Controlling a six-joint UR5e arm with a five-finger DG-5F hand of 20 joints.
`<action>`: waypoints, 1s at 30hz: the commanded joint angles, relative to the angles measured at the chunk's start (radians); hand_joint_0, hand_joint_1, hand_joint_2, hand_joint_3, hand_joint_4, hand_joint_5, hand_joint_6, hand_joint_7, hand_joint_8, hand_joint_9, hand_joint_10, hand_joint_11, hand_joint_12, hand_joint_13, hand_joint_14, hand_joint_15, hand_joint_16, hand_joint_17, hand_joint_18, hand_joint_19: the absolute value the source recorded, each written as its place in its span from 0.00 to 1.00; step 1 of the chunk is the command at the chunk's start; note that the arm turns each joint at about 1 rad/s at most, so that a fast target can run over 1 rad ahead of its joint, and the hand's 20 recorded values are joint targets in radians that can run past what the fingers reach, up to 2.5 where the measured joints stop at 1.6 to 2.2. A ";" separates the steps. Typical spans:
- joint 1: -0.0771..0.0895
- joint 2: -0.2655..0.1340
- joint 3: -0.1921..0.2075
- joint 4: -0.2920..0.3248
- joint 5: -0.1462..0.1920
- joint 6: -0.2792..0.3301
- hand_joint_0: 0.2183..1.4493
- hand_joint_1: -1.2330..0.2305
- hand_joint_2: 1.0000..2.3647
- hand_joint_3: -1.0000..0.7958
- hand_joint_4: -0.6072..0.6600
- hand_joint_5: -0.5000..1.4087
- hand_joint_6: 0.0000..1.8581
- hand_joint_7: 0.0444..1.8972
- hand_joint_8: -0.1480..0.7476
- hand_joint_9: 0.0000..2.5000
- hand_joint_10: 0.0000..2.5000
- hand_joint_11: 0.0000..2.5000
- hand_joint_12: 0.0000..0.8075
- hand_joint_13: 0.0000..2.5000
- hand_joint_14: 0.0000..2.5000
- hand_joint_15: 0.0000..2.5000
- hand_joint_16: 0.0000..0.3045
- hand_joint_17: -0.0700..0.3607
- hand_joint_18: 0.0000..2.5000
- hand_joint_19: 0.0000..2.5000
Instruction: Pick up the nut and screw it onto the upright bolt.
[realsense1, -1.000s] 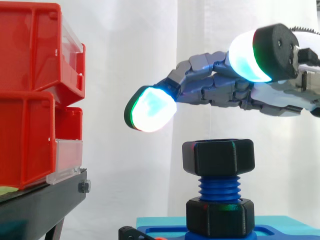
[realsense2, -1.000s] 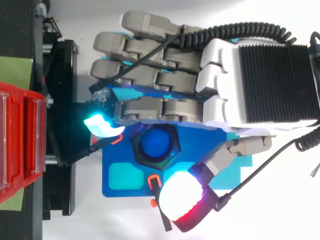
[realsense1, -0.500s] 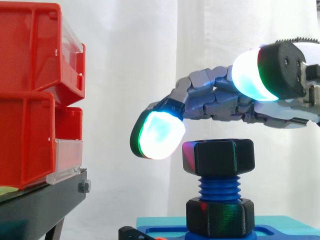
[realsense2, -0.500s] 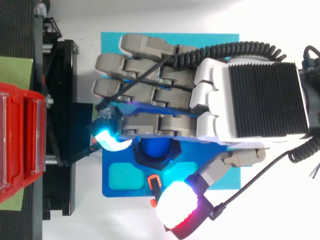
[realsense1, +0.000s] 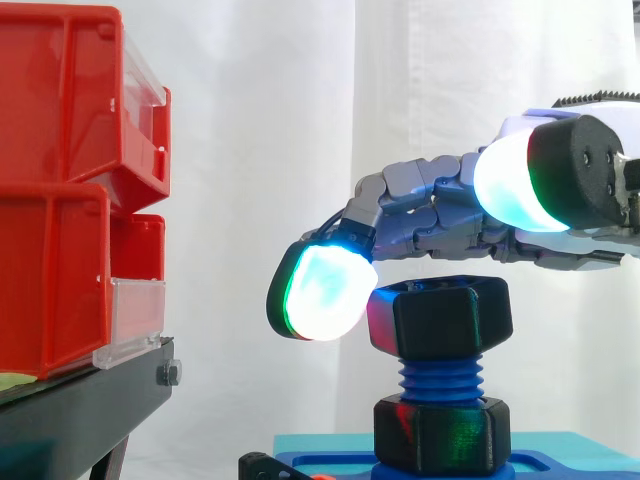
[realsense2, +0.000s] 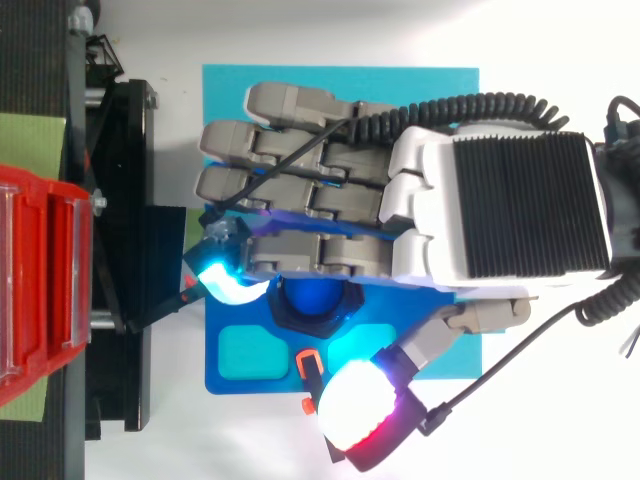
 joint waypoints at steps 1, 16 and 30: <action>-0.011 0.000 0.000 0.001 -0.003 0.000 0.21 0.74 0.00 0.28 0.69 0.19 0.27 0.55 0.46 0.14 0.00 0.00 0.42 0.08 0.00 0.00 0.14 0.39 0.00 0.00; -0.060 0.000 0.000 0.013 -0.058 -0.002 0.22 0.69 0.00 0.28 0.68 0.22 0.27 0.68 0.48 0.20 0.00 0.00 0.39 0.13 0.00 0.00 0.13 0.36 0.05 0.00; -0.094 0.000 0.009 0.076 -0.109 -0.002 0.21 0.74 0.00 0.28 0.64 0.17 0.27 0.43 0.41 0.13 0.00 0.00 0.41 0.05 0.00 0.00 0.14 0.38 0.00 0.00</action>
